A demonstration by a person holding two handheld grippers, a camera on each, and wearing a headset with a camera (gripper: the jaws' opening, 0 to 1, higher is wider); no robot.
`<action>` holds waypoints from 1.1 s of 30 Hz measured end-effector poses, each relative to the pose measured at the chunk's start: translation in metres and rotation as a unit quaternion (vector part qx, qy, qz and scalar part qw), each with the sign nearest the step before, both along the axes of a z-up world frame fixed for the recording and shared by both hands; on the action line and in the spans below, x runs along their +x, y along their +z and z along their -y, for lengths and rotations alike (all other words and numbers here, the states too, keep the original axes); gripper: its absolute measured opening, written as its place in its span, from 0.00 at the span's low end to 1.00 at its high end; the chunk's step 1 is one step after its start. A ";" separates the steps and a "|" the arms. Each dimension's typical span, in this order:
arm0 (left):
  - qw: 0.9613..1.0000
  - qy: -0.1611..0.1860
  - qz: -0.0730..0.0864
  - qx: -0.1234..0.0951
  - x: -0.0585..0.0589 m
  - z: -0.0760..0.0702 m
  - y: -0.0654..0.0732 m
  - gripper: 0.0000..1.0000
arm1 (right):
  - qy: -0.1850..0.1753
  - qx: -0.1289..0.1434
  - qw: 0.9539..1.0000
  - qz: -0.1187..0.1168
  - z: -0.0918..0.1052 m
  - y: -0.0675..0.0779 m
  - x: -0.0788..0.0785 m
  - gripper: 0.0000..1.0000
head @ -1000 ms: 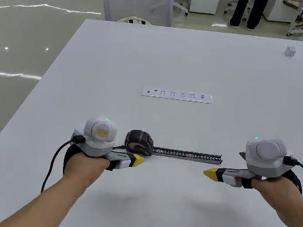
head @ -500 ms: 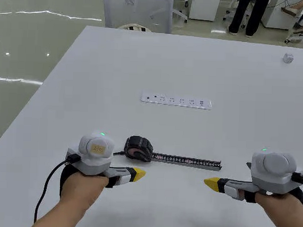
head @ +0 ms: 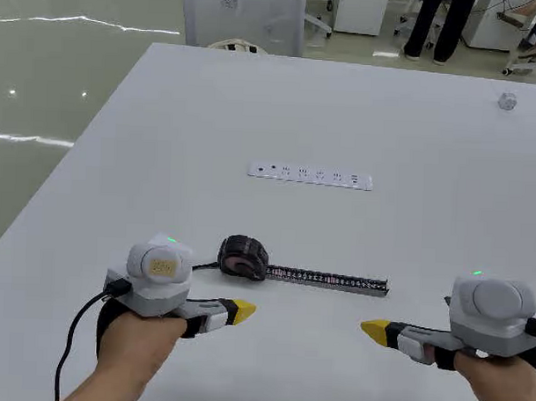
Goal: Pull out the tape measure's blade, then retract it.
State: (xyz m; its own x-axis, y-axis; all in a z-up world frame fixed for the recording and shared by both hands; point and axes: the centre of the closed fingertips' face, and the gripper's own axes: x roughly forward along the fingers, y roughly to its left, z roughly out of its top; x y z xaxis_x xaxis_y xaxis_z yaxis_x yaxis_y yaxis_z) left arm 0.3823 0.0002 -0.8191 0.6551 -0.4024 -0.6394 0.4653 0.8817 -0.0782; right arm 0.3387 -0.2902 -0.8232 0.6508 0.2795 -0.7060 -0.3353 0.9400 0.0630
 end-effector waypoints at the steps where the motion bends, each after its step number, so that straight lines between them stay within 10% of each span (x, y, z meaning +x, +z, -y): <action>1: 1.000 0.003 0.000 -0.001 -0.001 -0.001 0.001 1.00 | -0.001 0.000 1.000 0.000 0.001 0.000 -0.001 0.95; 33: 0.996 0.092 -0.013 -0.013 -0.047 -0.023 0.035 1.00 | -0.020 -0.003 0.999 0.025 -0.006 0.045 -0.031 0.97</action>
